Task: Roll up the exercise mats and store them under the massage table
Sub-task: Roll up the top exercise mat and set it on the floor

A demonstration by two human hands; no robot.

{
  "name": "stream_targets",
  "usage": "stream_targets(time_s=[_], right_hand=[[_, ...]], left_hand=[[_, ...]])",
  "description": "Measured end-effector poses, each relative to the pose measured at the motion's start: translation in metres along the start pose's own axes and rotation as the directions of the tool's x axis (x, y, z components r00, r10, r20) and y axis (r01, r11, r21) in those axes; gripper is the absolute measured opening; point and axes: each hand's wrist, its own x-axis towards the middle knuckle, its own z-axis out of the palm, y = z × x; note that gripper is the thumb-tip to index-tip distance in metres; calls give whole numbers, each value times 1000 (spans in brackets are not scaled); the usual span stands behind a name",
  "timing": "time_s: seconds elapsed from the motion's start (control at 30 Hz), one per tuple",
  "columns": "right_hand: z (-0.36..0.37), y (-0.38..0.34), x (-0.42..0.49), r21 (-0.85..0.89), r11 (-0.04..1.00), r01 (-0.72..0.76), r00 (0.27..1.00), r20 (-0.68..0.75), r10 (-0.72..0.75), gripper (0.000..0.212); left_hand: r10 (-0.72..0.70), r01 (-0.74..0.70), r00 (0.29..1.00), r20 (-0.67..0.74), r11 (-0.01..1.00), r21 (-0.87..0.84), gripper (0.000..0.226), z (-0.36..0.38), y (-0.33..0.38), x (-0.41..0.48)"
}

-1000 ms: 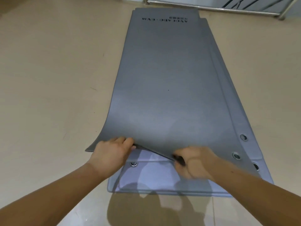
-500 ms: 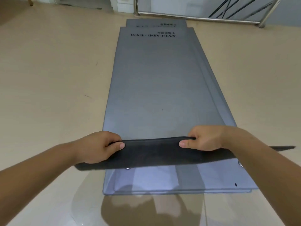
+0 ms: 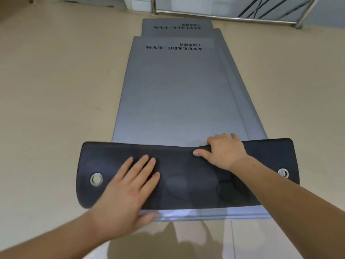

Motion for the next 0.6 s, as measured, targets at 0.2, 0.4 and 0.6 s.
stream_targets(time_s=[0.2, 0.4, 0.6], right_hand=[[12, -8, 3, -42, 998, -45, 981, -189, 36, 62], [-2, -46, -26, -258, 953, 159, 986, -9, -167, 97], [38, -66, -31, -347, 924, 158, 976, 197, -93, 140]], left_hand=[[-218, 195, 945, 245, 974, 114, 144, 41, -7, 21], [-173, 161, 895, 411, 985, 65, 121, 39, -24, 40], [-183, 234, 841, 509, 972, -37, 109, 18, -38, 52]])
